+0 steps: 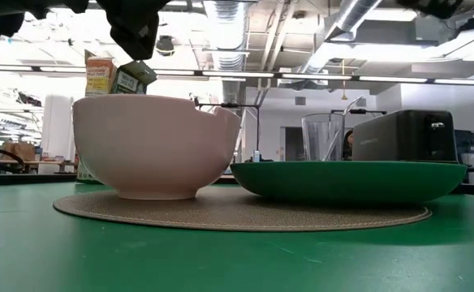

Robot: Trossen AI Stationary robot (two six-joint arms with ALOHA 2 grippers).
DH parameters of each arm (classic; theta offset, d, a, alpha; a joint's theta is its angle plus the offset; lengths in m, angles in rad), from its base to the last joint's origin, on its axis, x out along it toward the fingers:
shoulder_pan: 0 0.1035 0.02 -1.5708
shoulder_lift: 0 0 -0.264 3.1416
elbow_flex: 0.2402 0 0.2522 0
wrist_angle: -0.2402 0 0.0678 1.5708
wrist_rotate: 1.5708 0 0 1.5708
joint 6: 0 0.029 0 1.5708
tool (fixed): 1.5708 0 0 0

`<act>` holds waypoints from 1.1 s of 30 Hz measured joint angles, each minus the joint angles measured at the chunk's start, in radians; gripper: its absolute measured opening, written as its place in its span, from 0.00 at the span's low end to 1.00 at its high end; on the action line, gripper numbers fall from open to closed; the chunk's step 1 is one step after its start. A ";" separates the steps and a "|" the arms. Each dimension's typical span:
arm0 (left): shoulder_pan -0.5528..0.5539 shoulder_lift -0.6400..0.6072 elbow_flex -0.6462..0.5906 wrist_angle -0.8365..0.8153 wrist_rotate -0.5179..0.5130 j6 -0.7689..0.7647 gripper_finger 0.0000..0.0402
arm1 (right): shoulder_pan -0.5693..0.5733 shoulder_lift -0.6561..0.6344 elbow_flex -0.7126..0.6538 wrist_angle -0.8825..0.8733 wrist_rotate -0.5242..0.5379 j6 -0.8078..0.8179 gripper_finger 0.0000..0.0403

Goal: Arrange a breakfast setting
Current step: Put the apple on the table mat in the middle between the bowl and the green plate

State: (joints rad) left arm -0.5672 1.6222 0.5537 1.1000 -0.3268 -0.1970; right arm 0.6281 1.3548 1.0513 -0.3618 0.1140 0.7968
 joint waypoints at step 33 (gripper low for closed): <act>-0.045 0.000 0.000 0.013 -0.052 0.008 0.63 | 0.069 0.010 0.305 -0.479 0.156 0.003 0.40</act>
State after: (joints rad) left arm -0.6117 1.6222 0.5537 1.1126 -0.3787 -0.1886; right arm 0.6966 1.3643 1.3567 -0.8408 0.2695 0.7994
